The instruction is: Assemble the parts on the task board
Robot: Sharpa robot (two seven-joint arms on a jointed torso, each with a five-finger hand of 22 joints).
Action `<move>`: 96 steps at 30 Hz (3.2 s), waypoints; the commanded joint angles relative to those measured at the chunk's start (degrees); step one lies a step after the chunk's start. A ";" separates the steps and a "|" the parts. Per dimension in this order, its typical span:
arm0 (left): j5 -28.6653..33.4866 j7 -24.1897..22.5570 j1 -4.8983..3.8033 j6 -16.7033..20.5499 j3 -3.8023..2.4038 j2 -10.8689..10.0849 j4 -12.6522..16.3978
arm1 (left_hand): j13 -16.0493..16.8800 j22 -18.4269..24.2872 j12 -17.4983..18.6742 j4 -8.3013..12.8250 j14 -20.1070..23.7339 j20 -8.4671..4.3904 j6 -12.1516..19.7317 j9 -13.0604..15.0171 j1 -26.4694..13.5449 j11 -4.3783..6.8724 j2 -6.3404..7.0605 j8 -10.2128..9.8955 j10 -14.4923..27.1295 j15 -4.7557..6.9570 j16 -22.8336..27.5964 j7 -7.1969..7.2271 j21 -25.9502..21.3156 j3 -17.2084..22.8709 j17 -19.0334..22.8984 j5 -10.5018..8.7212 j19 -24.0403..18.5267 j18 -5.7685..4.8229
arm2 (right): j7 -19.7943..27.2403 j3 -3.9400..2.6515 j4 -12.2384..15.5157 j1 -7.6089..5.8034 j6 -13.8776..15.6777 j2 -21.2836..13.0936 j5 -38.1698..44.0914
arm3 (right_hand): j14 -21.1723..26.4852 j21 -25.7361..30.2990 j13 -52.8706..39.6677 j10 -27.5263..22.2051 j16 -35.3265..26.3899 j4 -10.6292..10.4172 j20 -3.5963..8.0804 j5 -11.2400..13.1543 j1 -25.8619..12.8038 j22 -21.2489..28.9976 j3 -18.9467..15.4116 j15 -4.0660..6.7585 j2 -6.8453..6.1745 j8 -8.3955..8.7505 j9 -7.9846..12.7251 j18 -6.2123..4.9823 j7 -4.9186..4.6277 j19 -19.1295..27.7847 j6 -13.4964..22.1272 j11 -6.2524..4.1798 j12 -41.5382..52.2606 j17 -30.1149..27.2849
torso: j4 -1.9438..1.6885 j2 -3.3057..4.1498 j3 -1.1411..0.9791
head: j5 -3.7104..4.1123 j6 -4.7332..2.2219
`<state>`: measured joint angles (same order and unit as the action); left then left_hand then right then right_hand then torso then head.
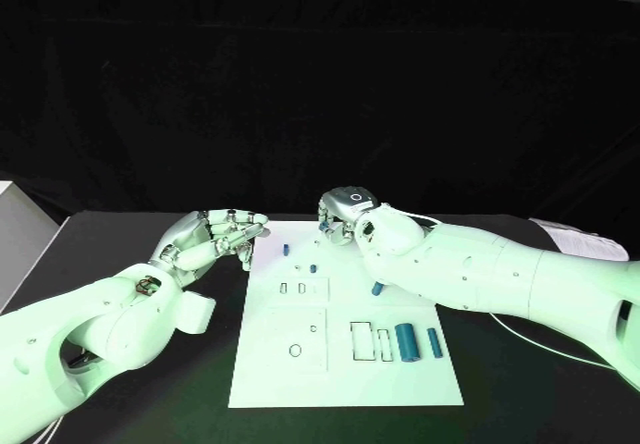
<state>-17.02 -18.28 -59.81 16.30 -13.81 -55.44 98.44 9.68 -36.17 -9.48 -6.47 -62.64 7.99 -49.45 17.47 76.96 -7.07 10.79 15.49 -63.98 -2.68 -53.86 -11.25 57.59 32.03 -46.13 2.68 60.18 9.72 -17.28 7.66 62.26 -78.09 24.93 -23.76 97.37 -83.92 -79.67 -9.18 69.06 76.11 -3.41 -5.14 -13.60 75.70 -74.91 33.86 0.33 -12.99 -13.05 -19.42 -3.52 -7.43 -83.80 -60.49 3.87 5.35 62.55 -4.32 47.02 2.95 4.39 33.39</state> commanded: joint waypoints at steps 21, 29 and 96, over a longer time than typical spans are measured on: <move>-0.41 -0.19 -0.03 -1.00 -0.06 0.18 -0.15 | 0.12 -0.15 0.18 0.27 0.33 0.20 0.32 0.09 -0.31 -0.14 -0.08 -0.32 0.44 -0.29 0.23 -0.04 0.35 0.09 0.07 0.19 -0.43 0.06 | 0.79 0.05 -1.57 0.00 -1.01 0.98 -0.02 | -1.29 0.07 -0.08 -0.57 0.10 0.04 0.05 0.30 -0.73 -0.13 0.43 0.26 -0.40 0.16 -0.36 0.49 -0.35 -0.59 0.78 0.40 -0.59 -0.50 | -0.29 0.85 0.32 | -0.05 -0.16; -0.41 -0.16 -0.04 -0.98 -0.06 0.14 -0.17 | 0.13 -0.12 0.17 0.28 0.33 0.21 0.33 0.09 -0.32 -0.14 -0.09 -0.32 0.45 -0.30 0.23 -0.04 0.34 0.09 0.07 0.19 -0.47 0.07 | 1.40 0.07 -1.92 0.00 0.01 1.07 -0.63 | -0.32 2.96 0.24 -3.36 -1.36 -0.54 -0.66 2.74 -1.80 3.61 0.26 -0.60 -1.71 1.92 -0.51 -0.28 -1.44 1.16 3.92 1.43 -1.74 -3.35 | -0.20 0.85 0.30 | -0.26 -0.25; -0.84 -0.23 0.08 -2.45 -0.04 0.59 -3.55 | 0.22 -0.27 0.09 0.51 0.35 0.27 0.39 0.18 -0.19 -0.10 -0.20 -0.29 0.53 -0.30 0.23 0.04 0.56 0.21 0.10 0.20 -0.65 0.10 | -2.65 -1.12 7.40 -1.44 -4.76 -15.44 -21.77 | -5.79 -10.33 -77.76 18.00 13.50 -13.10 -1.21 -2.46 6.12 -15.09 -23.79 -0.94 0.66 2.52 -2.11 3.52 -2.30 -6.20 10.33 1.10 82.50 26.08 | 1.02 0.10 -0.70 | -0.50 0.72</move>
<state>-17.48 -18.15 -59.72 14.98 -13.81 -54.99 94.70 9.81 -36.38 -9.48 -6.32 -62.44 8.20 -49.45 17.60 76.96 -7.27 10.79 15.49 -63.79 -2.88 -53.87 -11.25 57.78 32.18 -46.10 2.68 59.98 9.72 -19.55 6.54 70.07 -79.55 20.70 -39.42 75.61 -83.92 -89.88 -74.93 84.03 89.43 -16.52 -5.97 -15.76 81.96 -74.93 10.44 -0.10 -12.88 -10.18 -21.56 -0.80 -9.61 -84.00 -50.33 4.68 87.67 74.95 -3.20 47.08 2.27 3.85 34.02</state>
